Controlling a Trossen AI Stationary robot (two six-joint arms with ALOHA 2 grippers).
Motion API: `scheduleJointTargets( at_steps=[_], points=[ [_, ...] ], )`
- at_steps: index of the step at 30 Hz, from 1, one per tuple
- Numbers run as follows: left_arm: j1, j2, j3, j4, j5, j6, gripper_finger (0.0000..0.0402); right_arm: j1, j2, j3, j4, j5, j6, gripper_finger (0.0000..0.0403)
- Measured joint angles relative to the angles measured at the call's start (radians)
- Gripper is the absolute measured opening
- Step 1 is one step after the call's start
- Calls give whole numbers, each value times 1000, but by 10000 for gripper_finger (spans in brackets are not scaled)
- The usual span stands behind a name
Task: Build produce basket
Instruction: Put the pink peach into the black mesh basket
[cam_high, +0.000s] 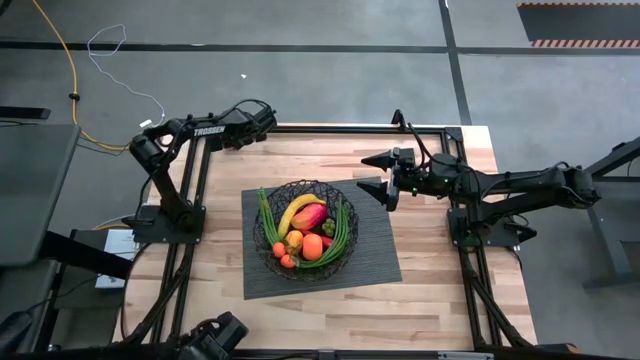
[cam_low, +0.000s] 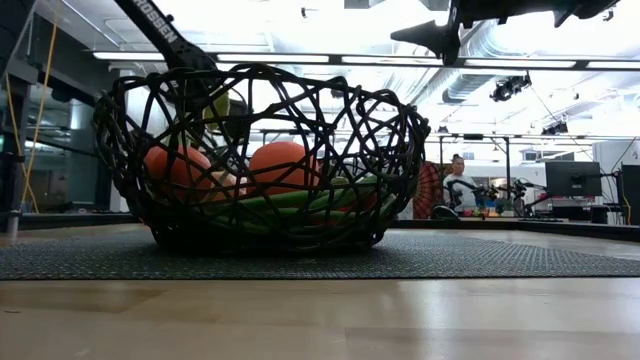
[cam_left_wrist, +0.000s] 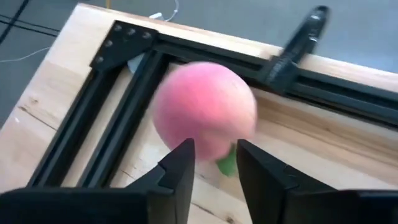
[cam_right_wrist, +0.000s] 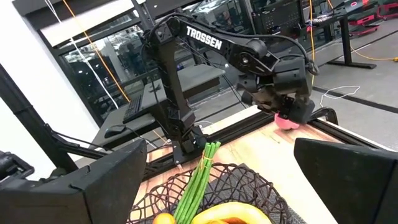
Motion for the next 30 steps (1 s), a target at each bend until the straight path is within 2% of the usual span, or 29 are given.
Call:
scheduleJointTargets(
  at_steps=[3,7,10,12,16,19,22,27,30],
  points=[
    [-27,-18,0,2,-5,18,90,0,0,0,0,0,2,389],
    [-34,-72,0,7,-101,114,71,0,0,0,0,0,22,389],
    [-12,-108,0,32,-185,167,59,0,0,0,0,0,19,389],
    [26,-111,0,44,-191,164,45,0,0,0,0,0,16,389],
    [62,-89,-2,113,-198,144,5,0,0,0,0,0,27,389],
    [72,-48,-2,161,-191,129,5,0,0,0,-3,0,35,389],
    [78,-5,0,155,-248,105,1,0,0,0,-2,0,67,389],
    [73,65,-1,128,-319,131,1,0,0,0,-10,-2,88,389],
    [73,100,-3,74,-318,164,0,0,0,0,-8,-2,87,389]
  ],
)
